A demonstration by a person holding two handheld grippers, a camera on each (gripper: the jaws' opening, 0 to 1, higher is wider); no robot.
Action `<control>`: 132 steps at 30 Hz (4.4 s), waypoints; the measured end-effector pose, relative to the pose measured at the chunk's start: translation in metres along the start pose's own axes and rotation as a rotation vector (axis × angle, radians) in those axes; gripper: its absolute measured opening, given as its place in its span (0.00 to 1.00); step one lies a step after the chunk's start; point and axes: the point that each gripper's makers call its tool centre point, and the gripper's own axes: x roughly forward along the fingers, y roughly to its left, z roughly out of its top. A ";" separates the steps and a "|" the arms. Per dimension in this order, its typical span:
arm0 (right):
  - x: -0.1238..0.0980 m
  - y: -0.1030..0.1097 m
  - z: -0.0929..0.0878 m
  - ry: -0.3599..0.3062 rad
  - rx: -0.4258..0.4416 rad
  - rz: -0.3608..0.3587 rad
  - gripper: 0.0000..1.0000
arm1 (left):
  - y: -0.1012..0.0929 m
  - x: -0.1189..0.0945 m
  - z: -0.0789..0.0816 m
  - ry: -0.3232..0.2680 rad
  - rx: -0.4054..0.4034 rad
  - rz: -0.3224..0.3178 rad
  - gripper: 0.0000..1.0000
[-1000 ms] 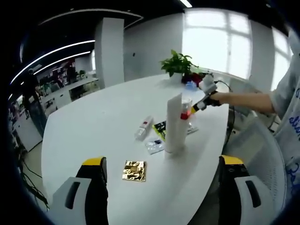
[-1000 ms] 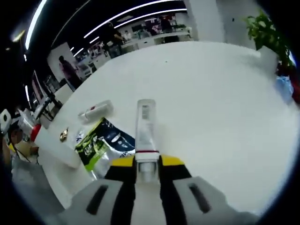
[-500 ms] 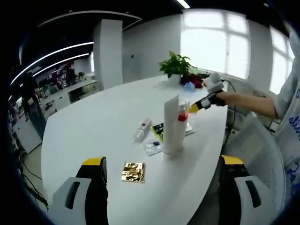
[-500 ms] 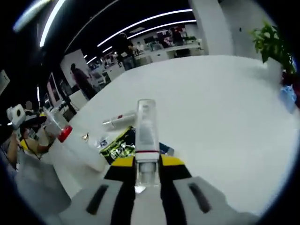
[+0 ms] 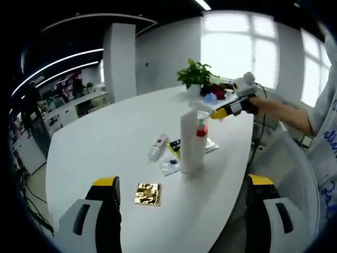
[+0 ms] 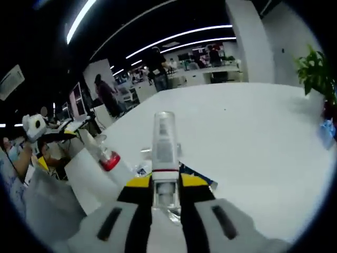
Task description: Arrange the skincare products in the storage area until every visible bottle or jar stands upright without overlapping.
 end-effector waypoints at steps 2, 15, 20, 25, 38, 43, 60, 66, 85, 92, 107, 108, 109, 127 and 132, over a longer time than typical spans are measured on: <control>-0.005 0.008 0.005 -0.016 -0.012 0.009 0.18 | 0.000 0.000 0.001 -0.003 0.002 -0.002 0.97; -0.030 0.038 0.030 -0.096 -0.044 0.114 0.18 | -0.005 0.002 0.001 0.000 0.007 -0.016 0.97; -0.038 0.057 0.037 -0.117 -0.062 0.155 0.18 | -0.007 0.002 0.001 0.001 0.008 -0.023 0.97; -0.044 0.081 0.043 -0.133 -0.084 0.207 0.18 | -0.009 0.002 0.002 0.005 0.013 -0.028 0.97; -0.049 0.127 0.043 -0.135 -0.112 0.315 0.18 | -0.010 0.000 0.003 0.006 0.022 -0.030 0.97; -0.042 0.141 0.032 -0.105 -0.118 0.362 0.18 | -0.013 0.001 0.001 0.008 0.023 -0.032 0.96; -0.009 0.159 -0.014 0.046 -0.140 0.445 0.18 | -0.020 0.004 -0.005 0.029 0.026 -0.052 0.89; 0.000 0.160 -0.024 0.084 -0.148 0.459 0.18 | -0.025 0.010 -0.007 0.038 0.037 -0.075 0.85; 0.020 0.170 -0.047 0.218 -0.243 0.494 0.18 | -0.032 0.025 -0.018 0.104 0.145 -0.100 0.69; 0.027 0.177 -0.056 0.269 -0.279 0.507 0.18 | -0.033 0.030 -0.021 0.126 0.233 -0.072 0.64; 0.033 0.185 -0.072 0.376 -0.330 0.547 0.18 | -0.033 0.039 -0.029 0.213 0.436 -0.031 0.52; 0.033 0.185 -0.073 0.382 -0.334 0.550 0.18 | -0.033 0.041 -0.030 0.224 0.466 -0.033 0.51; 0.034 0.184 -0.074 0.389 -0.336 0.553 0.18 | -0.033 0.042 -0.031 0.230 0.474 -0.026 0.51; 0.047 0.181 -0.072 0.448 -0.286 0.577 0.19 | -0.027 0.058 -0.034 0.294 0.939 0.081 0.32; 0.047 0.181 -0.073 0.467 -0.274 0.590 0.19 | -0.040 0.064 -0.027 0.240 1.023 0.025 0.29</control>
